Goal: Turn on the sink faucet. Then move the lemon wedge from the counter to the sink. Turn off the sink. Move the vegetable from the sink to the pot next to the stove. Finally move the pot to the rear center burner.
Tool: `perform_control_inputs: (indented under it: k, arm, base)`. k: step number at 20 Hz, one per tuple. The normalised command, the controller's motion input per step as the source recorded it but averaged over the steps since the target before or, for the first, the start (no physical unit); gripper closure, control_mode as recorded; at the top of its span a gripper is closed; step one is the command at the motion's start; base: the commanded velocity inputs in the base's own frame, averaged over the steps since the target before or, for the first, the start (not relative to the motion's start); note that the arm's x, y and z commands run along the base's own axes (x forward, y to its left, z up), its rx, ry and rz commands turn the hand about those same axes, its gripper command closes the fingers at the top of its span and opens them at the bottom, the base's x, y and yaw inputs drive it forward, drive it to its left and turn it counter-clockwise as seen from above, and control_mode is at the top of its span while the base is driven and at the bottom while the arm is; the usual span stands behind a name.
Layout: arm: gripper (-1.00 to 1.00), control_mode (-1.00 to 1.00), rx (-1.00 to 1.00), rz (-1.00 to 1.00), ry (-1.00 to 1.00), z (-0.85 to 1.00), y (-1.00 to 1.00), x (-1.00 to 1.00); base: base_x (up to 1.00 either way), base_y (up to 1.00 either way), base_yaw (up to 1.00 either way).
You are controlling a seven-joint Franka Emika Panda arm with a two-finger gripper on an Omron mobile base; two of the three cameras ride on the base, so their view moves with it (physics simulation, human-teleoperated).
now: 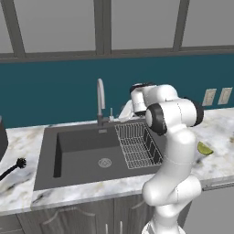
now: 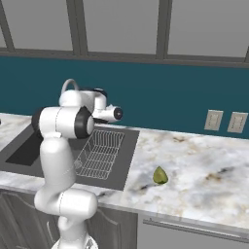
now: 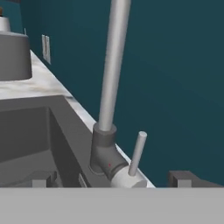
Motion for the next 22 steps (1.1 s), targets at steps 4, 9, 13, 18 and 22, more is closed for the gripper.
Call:
perform_control_inputs:
  k: [4,9,13,18,22]
  arm:
    - [-1.0,-1.0,0.02,0.01,0.0,-0.14,0.11,0.2]
    - [-1.0,-1.0,0.02,0.01,0.0,-0.14,0.12,0.18]
    - [-1.0,-1.0,0.03,0.02,0.0,-0.14,0.1,0.19]
    - [-1.0,-1.0,0.03,0.02,0.0,-0.16,0.11,0.24]
    - [-1.0,-1.0,0.03,0.02,0.0,-0.18,0.09,0.23]
  base:
    - [0.0,0.0,0.0]
    - [0.0,0.0,0.0]
    - [0.0,0.0,0.0]
    - [0.0,0.0,0.0]
    - [0.0,0.0,0.0]
